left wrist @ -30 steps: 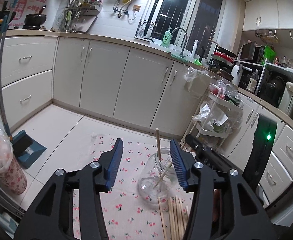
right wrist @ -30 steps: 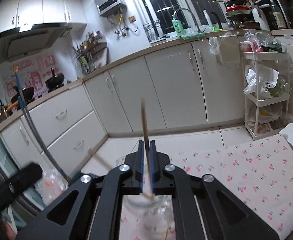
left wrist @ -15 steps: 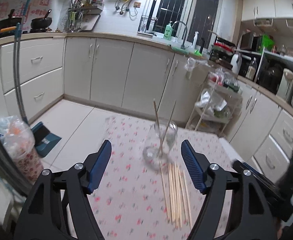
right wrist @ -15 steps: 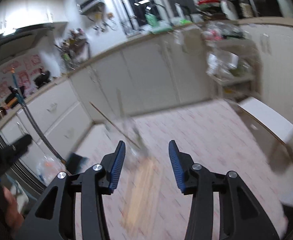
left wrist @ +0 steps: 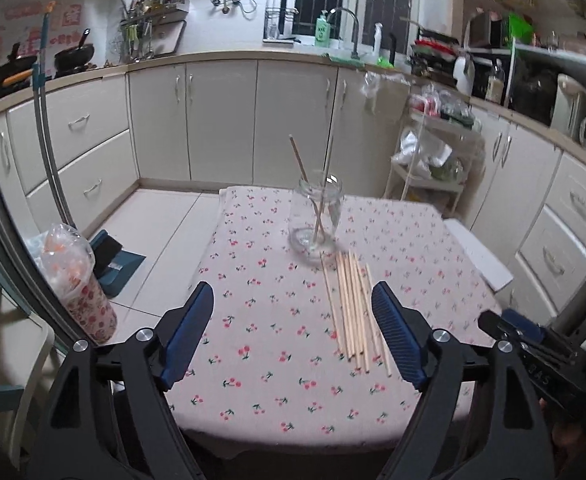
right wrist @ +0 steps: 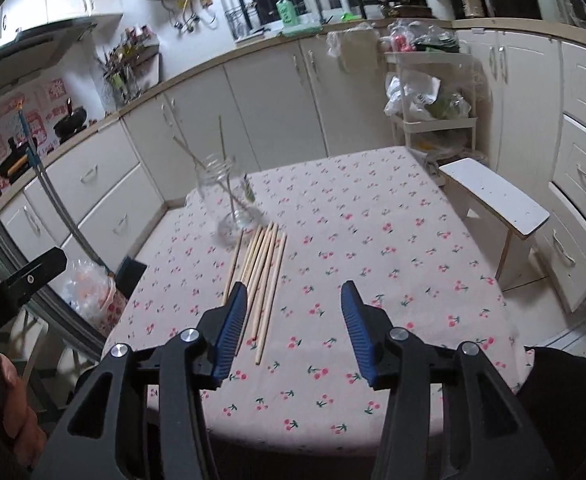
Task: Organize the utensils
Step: 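Grasp another wooden stick with the right tool while the left tool grasps one too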
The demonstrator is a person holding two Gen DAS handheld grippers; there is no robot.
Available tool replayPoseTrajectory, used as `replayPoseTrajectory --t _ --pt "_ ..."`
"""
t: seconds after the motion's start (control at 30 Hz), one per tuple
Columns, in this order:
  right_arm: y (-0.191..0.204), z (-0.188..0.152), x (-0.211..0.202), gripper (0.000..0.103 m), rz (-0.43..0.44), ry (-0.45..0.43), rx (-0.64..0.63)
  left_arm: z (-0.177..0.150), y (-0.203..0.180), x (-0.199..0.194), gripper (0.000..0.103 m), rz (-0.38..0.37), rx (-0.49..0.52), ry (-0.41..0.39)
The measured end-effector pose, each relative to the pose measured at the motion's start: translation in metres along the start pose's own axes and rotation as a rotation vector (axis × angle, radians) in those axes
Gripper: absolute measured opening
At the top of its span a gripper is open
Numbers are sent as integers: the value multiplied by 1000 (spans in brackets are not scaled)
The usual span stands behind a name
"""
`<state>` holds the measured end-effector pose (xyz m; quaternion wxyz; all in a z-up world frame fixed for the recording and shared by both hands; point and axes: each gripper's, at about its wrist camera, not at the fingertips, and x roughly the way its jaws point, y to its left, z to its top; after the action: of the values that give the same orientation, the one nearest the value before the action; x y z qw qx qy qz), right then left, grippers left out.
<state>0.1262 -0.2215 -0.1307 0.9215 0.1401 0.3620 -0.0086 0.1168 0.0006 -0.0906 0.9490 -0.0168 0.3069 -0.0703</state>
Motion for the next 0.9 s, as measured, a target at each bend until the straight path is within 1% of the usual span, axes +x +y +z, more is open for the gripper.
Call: replayPoseTrajectory --t 0.03,0.1,0.17,0.2,0.27,0.4,0.5,0.6,0.7,0.8,0.87,0.9 --pt "2 -1 6 40 -1 14 -2 -3 0 5 78 3 5 16" --pt "1 0 26 38 4 53 11 -4 3 19 78 4 -3 57" --pt "2 -1 49 31 -5 96 9 -6 8 36 78 5 -30 105" --pt "2 0 58 30 -8 108 8 -8 12 45 78 5 -44 131" --pt "8 5 84 28 -21 137 -17 -9 18 64 78 13 -58 169" --pt "22 18 125 27 -42 167 -65 -9 20 94 78 27 -44 202" --pt "27 29 160 27 -64 199 -82 -6 19 118 78 18 -47 226" --pt "28 34 186 27 -84 228 -105 -1 15 144 78 8 -50 246" --pt "28 36 204 25 -103 251 -143 4 8 164 78 0 -42 256" --pt "29 38 207 21 -117 244 -197 7 -2 188 78 -4 -28 270" --pt "27 40 206 12 -124 245 -227 9 -8 206 78 -8 -20 285" --pt "25 40 206 11 -125 247 -232 10 -11 214 78 -10 -18 292"
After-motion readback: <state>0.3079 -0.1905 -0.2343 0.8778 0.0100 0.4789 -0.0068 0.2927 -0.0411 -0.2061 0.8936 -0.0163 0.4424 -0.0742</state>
